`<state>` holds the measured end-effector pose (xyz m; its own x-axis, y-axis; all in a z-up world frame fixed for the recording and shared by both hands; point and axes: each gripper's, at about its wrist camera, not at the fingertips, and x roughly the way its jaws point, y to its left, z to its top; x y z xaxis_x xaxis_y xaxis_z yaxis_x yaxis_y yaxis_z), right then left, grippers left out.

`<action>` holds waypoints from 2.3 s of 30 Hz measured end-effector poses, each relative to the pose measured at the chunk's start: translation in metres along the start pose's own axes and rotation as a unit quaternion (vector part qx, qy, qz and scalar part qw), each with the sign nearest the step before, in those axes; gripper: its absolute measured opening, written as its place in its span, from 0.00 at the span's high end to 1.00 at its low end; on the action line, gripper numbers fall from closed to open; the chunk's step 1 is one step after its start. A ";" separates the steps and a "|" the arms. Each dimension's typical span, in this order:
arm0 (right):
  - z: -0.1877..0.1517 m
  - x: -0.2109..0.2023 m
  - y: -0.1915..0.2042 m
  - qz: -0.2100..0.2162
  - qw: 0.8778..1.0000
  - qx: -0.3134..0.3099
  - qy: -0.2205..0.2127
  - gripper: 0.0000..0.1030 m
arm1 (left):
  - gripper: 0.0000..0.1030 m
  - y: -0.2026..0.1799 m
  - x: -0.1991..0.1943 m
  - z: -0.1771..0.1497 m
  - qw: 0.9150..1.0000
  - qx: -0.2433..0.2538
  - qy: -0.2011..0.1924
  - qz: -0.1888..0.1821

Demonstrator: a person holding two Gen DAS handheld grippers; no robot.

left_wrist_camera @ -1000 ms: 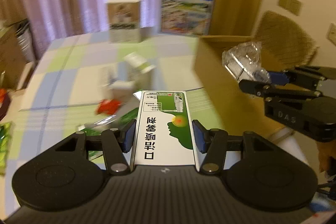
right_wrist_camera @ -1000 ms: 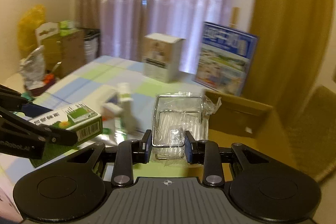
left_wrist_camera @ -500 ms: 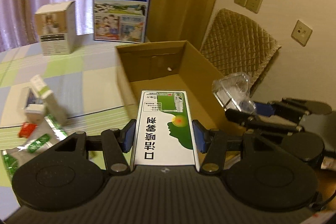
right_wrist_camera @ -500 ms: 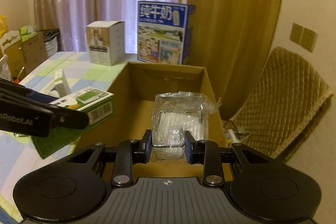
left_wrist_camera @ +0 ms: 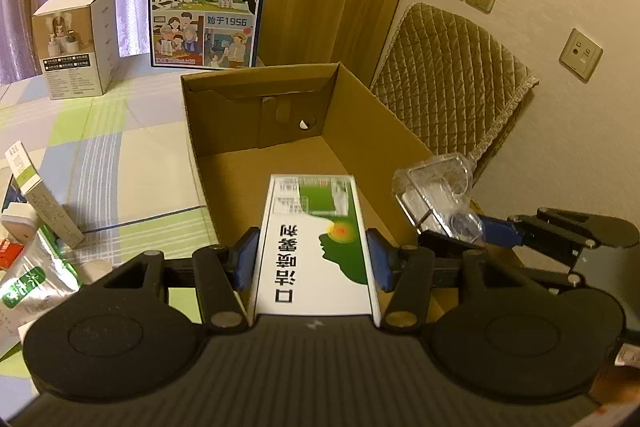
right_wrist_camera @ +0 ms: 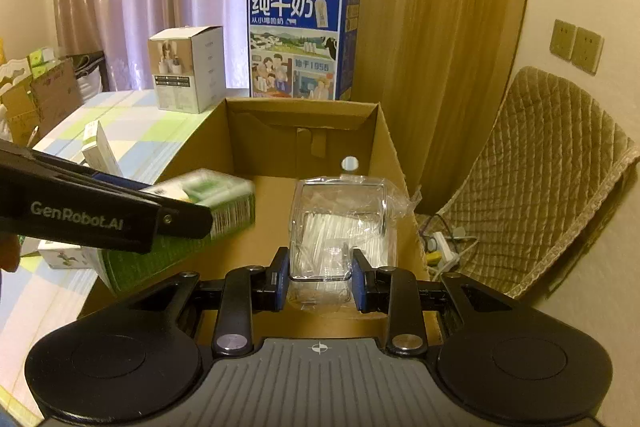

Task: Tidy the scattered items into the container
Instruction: 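Carry the medicine box and plastic tray with both tools over the cardboard box, then open both tools to drop the medicine box and tray into the cardboard box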

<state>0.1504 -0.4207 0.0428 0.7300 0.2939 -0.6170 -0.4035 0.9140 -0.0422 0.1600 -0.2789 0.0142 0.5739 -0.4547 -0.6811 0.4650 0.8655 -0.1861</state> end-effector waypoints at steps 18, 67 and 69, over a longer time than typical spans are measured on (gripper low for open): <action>-0.001 0.004 0.013 0.010 1.000 -0.004 0.007 0.73 | 0.50 0.031 -0.052 -0.014 0.999 -0.030 -0.041 0.014; 0.008 0.022 0.059 0.042 0.998 -0.032 0.032 0.31 | 0.40 0.097 -0.081 -0.058 0.995 -0.089 -0.027 0.046; 0.009 0.013 0.059 0.039 0.999 -0.027 0.019 0.27 | 0.39 0.099 -0.087 -0.060 0.994 -0.089 -0.029 0.049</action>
<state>0.1409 -0.3602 0.0394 0.6736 0.3525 -0.6496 -0.4889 0.8717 -0.0338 0.1155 -0.1404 0.0125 0.6514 -0.3732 -0.6606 0.2807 0.9274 -0.2472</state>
